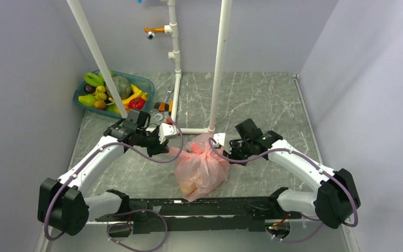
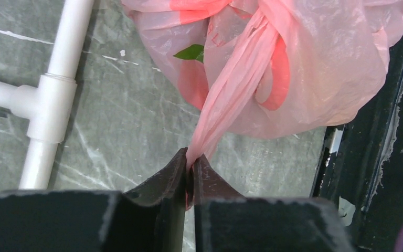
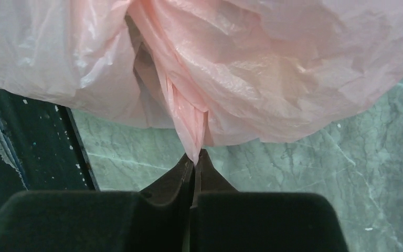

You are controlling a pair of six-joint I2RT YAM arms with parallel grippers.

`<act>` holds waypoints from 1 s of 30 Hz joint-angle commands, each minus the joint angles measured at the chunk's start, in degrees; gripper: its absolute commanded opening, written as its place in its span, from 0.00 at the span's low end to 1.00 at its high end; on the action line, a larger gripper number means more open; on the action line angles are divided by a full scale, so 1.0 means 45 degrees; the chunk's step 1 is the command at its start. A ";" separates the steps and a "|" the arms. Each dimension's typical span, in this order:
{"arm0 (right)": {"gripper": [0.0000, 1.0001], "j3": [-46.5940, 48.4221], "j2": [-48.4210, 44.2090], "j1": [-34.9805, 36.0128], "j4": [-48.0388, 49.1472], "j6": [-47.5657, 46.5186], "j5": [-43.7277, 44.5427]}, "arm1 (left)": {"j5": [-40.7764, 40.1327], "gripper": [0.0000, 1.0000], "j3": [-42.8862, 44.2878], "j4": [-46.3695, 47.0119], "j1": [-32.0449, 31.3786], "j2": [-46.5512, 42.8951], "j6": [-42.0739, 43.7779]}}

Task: Place the fake fruits into the plastic bag and tie a complex knot

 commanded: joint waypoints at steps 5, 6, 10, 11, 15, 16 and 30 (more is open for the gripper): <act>0.00 0.0841 -0.1469 -0.0278 -0.0683 0.1194 0.2100 | -0.1399 0.00 0.0326 0.0333 0.0509 0.0543 -0.1852; 0.00 0.0746 -0.1721 -0.0546 -0.1067 0.1133 0.2428 | -0.1529 0.00 0.0291 0.0103 0.1076 0.0283 -0.1683; 0.00 0.0002 -0.2889 -0.2031 -0.2648 0.0132 0.2944 | -0.3171 0.00 -0.0215 -0.0832 0.2517 -0.0966 0.0461; 0.00 -0.0307 -0.3149 -0.2264 -0.2902 -0.0173 0.3081 | -0.3332 0.00 -0.0346 -0.0824 0.2853 -0.1182 0.0728; 0.00 -0.1839 -0.3549 -0.2838 -0.2040 -0.0693 0.3530 | -0.3283 0.00 -0.0402 -0.1199 0.3191 -0.0486 0.1046; 0.00 -0.1953 -0.3143 -0.2840 -0.1896 -0.0777 0.3544 | -0.3307 0.00 -0.0469 -0.1111 0.3176 -0.0173 0.0992; 0.00 -0.0489 -0.3835 -0.2994 -0.3865 -0.2584 0.3402 | -0.1921 0.00 0.1787 -0.3346 0.4046 -0.0924 0.2604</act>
